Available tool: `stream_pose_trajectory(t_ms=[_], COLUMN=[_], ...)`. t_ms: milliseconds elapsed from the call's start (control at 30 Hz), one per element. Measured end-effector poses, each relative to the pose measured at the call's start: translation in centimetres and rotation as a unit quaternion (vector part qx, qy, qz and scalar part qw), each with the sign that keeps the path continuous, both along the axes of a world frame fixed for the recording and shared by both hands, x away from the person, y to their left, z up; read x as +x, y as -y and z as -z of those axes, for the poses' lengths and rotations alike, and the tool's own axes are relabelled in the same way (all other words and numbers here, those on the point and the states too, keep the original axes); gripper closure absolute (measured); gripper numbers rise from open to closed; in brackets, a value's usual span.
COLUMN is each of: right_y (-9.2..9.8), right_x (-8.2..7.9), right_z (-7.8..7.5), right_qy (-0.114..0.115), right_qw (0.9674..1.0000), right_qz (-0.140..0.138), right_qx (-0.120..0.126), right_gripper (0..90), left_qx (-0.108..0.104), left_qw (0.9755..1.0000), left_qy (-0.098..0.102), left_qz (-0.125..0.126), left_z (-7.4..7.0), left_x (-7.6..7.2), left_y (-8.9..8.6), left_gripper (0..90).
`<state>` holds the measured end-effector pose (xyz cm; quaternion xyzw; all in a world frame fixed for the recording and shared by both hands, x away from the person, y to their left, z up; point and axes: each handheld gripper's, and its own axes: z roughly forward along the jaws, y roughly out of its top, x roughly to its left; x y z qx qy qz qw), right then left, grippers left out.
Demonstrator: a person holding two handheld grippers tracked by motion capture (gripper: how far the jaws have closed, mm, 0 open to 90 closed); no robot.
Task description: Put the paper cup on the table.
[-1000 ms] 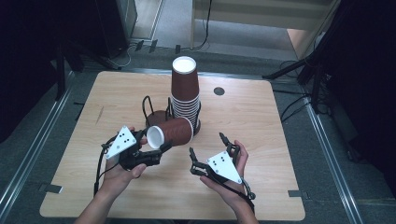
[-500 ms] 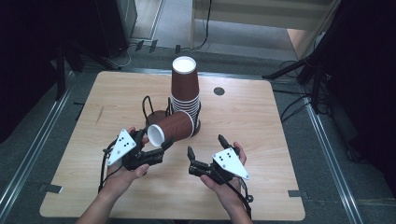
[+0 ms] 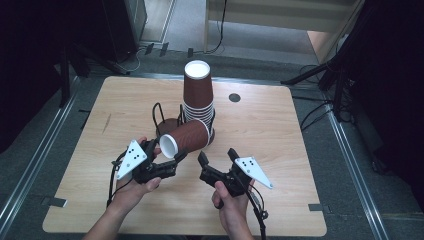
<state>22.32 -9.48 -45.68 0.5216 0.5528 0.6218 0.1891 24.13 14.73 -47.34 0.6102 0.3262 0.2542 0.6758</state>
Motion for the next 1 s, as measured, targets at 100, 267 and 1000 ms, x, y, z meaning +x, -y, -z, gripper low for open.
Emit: stream_pose_trajectory(t_ms=[100,267,1000], right_y=[-0.3,-0.7,0.0], right_x=[-0.2,-0.3,2.0], right_z=[-0.5,-1.3,-0.3], right_qy=[-0.014,-0.059,-0.252], right_qw=[0.9991,0.9941,0.9127], right_qz=[-0.018,-0.011,0.025], right_qx=[0.035,0.09,0.321], right_gripper=[0.0,0.0,0.0], left_qx=[-0.007,-0.011,-0.013], left_qw=[1.0,0.9999,0.9996], left_qy=[-0.001,0.003,0.022], left_qz=[0.001,0.002,0.014], left_z=[0.1,0.3,0.5], left_x=[0.0,0.0,-0.4], left_y=[0.1,0.3,1.3], left_gripper=[23.7,23.6,23.7])
